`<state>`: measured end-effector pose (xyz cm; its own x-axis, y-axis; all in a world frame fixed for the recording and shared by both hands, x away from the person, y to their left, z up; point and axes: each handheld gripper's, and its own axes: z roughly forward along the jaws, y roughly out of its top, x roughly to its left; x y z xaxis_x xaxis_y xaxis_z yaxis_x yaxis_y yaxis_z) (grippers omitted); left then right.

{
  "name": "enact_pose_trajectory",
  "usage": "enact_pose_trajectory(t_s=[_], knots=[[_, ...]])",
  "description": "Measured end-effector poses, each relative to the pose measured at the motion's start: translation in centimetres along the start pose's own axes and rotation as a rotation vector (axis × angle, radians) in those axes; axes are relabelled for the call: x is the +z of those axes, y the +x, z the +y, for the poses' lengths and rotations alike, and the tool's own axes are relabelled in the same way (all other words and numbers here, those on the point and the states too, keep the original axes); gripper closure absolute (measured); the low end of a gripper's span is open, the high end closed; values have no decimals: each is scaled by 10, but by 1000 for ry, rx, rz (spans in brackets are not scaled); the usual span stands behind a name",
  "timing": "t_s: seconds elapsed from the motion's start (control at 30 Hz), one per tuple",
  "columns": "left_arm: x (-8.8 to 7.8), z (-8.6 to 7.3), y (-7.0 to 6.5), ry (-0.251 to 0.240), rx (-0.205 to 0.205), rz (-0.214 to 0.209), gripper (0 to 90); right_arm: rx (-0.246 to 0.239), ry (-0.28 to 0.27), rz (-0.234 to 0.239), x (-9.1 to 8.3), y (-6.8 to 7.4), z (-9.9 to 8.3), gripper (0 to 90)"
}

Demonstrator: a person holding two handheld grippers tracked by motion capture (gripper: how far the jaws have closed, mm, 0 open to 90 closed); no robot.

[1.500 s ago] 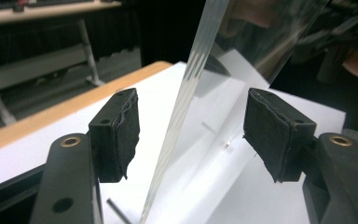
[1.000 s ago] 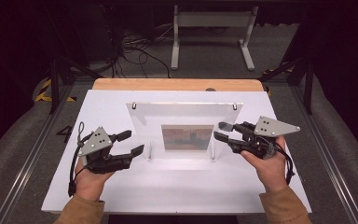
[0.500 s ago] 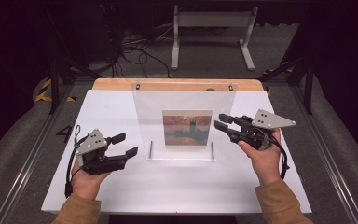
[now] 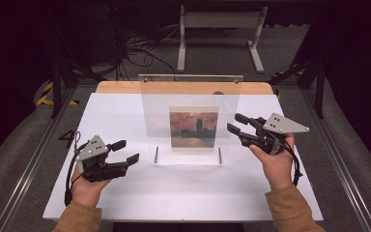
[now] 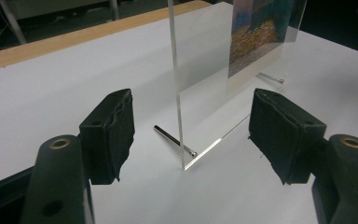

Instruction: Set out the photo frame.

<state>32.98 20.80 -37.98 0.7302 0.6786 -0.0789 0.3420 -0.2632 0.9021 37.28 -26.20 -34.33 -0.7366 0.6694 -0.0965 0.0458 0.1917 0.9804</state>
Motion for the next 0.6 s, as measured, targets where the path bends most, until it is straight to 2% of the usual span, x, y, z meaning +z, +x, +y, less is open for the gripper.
enact_pose_trajectory(t_s=[0.07,0.13,0.23,0.43,0.6], knots=[[-2,-1,1,4,9,1,303,1,21,-3,-4,1,1,451],[-4,-3,1,5,14,5,282,8,65,-9,-10,2,2,361],[-10,-8,4,6,19,10,253,12,123,-25,-21,5,2,301],[-22,-18,11,-1,1,25,210,32,151,-34,-45,6,2,260],[-29,-30,16,0,-9,39,171,46,169,-41,-63,6,-6,251]])
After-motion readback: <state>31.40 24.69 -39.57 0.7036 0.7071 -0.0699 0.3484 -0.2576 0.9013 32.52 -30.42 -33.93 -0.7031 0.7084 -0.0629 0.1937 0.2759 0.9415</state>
